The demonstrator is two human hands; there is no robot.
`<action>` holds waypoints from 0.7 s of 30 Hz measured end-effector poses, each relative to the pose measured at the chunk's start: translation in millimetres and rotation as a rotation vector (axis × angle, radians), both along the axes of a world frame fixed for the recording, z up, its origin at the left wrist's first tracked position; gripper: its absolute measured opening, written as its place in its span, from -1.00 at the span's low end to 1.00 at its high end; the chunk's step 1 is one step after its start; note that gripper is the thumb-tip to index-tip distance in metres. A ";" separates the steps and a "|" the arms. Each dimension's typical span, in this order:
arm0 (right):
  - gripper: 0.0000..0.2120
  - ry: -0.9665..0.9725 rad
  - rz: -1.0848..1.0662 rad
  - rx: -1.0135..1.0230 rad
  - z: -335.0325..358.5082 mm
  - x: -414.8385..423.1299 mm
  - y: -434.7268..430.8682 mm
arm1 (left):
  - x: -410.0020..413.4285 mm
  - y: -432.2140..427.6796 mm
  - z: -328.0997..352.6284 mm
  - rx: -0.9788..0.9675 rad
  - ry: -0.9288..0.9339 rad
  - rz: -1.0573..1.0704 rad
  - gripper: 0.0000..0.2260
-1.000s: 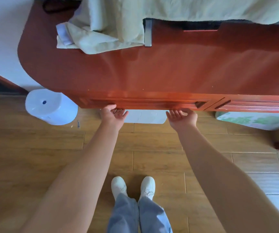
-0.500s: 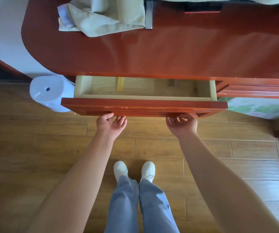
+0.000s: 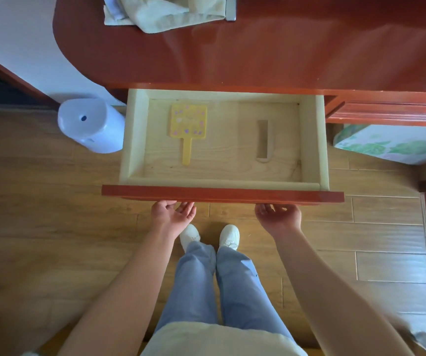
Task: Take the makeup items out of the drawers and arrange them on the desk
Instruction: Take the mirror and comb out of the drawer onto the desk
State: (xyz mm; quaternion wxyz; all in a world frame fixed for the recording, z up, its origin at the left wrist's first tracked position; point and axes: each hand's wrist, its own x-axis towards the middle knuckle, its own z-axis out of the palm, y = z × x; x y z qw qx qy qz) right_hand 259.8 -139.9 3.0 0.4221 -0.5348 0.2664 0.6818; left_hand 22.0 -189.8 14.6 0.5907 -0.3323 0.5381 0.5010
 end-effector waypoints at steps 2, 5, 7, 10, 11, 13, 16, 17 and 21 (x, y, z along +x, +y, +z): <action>-0.76 0.011 -0.022 -0.017 -1.6 3.6 -15.0 | 1.5 -12.9 -2.6 -0.023 -0.005 0.007 -0.57; -0.77 -0.004 -0.030 0.005 -1.9 3.9 -34.4 | 1.8 -29.5 -4.7 -0.042 0.000 -0.006 -0.64; -0.75 -0.143 0.069 0.021 2.0 3.5 -40.1 | 1.8 -36.0 -2.8 -0.040 0.021 -0.045 -0.66; -0.76 -0.250 0.358 0.070 15.8 5.0 -46.8 | 2.4 -40.8 10.7 -0.007 0.082 -0.241 -0.65; -0.78 -0.259 0.494 0.087 22.8 7.1 -48.8 | 2.2 -42.5 19.5 -0.020 0.140 -0.396 -0.71; -0.79 -0.327 0.850 0.100 45.6 12.3 -52.1 | -0.2 -47.5 41.0 -0.038 0.298 -0.773 -0.81; -0.79 -0.440 1.340 0.232 90.3 18.9 -51.1 | -11.7 -52.9 80.2 0.065 0.501 -1.275 -0.82; -0.79 -0.472 1.428 0.313 106.1 20.5 -47.7 | -15.1 -51.8 95.0 0.140 0.538 -1.358 -0.80; -0.83 -0.766 1.492 0.573 147.7 14.9 -10.6 | -17.3 -19.3 138.3 0.419 0.885 -1.238 -0.79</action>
